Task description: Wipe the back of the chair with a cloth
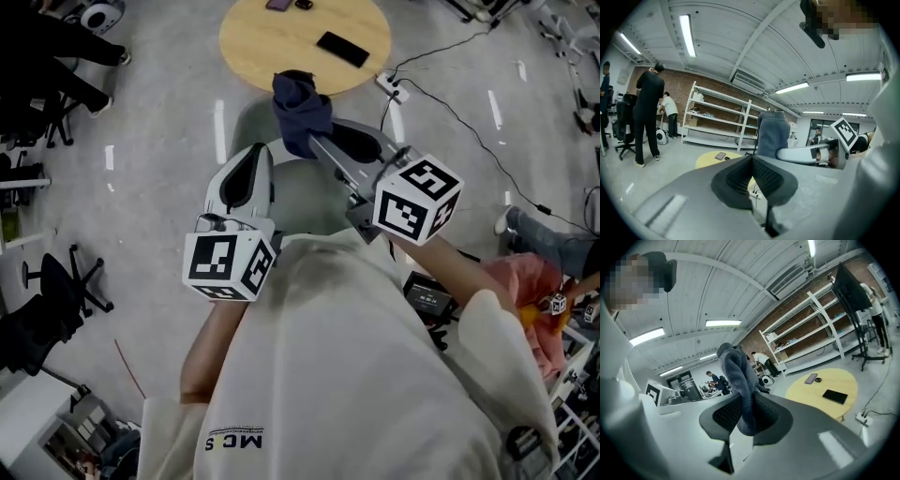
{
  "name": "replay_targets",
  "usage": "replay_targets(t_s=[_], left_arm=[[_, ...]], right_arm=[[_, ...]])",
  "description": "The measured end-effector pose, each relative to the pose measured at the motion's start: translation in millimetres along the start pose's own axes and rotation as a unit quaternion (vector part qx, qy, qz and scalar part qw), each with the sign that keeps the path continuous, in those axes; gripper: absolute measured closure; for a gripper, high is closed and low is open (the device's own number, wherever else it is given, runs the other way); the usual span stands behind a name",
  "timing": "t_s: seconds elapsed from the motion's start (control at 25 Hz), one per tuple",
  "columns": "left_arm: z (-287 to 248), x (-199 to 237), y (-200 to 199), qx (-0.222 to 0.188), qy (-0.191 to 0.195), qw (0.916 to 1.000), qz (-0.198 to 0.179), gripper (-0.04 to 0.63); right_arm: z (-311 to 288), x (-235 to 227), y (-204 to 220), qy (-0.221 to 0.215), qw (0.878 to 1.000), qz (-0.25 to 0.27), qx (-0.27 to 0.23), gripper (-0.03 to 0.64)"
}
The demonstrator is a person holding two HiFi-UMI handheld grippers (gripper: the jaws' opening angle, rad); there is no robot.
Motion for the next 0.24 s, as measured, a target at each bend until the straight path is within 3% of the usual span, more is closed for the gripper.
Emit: replay_targets(t_s=[0.24], left_arm=[[-2.0, -14.6, 17.7, 0.002, -0.008, 0.9998, 0.019, 0.595]], right_arm=[[14.1, -13.8, 19.9, 0.001, 1.0, -0.026, 0.013, 0.535]])
Point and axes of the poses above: the fingertips, and each gripper's own axes: z backward along the fingers, x to its left, y out of its underside, the point moved 3 cm from there along z, backward along the fingers
